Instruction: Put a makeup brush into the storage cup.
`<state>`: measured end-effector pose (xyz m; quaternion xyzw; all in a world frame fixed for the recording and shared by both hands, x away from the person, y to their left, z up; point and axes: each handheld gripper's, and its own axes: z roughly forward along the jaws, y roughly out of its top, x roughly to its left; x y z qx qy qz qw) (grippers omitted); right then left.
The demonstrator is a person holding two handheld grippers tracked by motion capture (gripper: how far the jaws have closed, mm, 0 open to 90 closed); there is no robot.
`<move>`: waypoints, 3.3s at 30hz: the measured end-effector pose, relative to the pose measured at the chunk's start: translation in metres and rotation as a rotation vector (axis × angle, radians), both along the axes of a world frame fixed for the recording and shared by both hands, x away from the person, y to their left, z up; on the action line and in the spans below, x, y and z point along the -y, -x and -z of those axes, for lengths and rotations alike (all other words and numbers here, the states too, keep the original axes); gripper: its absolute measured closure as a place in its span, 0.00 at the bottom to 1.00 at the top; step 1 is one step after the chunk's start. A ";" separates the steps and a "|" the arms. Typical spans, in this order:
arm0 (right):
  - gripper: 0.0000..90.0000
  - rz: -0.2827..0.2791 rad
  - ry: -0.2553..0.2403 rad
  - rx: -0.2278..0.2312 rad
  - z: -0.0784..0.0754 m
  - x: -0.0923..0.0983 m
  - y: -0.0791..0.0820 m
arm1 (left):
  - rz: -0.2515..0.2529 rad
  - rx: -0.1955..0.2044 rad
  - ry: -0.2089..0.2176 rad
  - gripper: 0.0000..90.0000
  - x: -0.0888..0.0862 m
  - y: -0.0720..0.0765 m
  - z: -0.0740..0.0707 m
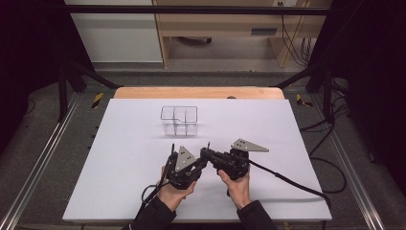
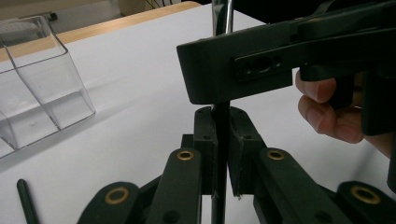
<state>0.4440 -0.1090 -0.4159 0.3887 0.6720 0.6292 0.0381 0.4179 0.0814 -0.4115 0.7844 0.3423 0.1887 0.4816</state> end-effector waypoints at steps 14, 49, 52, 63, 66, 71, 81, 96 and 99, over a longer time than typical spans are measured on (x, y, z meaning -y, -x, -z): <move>0.60 0.027 0.028 0.027 -0.004 0.004 0.000 | -0.028 -0.005 0.004 0.92 -0.014 -0.005 0.000; 0.13 0.145 0.306 0.035 0.001 0.055 -0.003 | -0.127 0.007 0.056 0.92 -0.080 -0.026 -0.025; 0.12 0.152 0.349 0.025 0.005 0.059 -0.003 | -0.125 0.016 0.056 0.92 -0.081 -0.028 -0.029; 0.10 0.185 0.433 0.020 0.010 0.066 0.000 | -0.128 0.024 0.038 0.92 -0.086 -0.037 -0.039; 0.10 0.192 0.440 0.020 0.010 0.068 0.001 | -0.129 0.026 0.032 0.92 -0.086 -0.041 -0.043; 0.10 0.202 0.436 0.014 0.011 0.072 0.002 | -0.136 0.035 0.026 0.92 -0.086 -0.049 -0.050; 0.10 0.222 0.425 0.009 0.011 0.079 0.005 | -0.132 0.060 0.007 0.92 -0.079 -0.061 -0.066; 0.08 0.225 0.449 0.002 0.014 0.078 0.006 | -0.140 0.058 0.007 0.92 -0.069 -0.085 -0.067; 0.08 0.224 0.448 -0.001 0.014 0.078 0.006 | -0.146 0.063 0.003 0.92 -0.066 -0.091 -0.068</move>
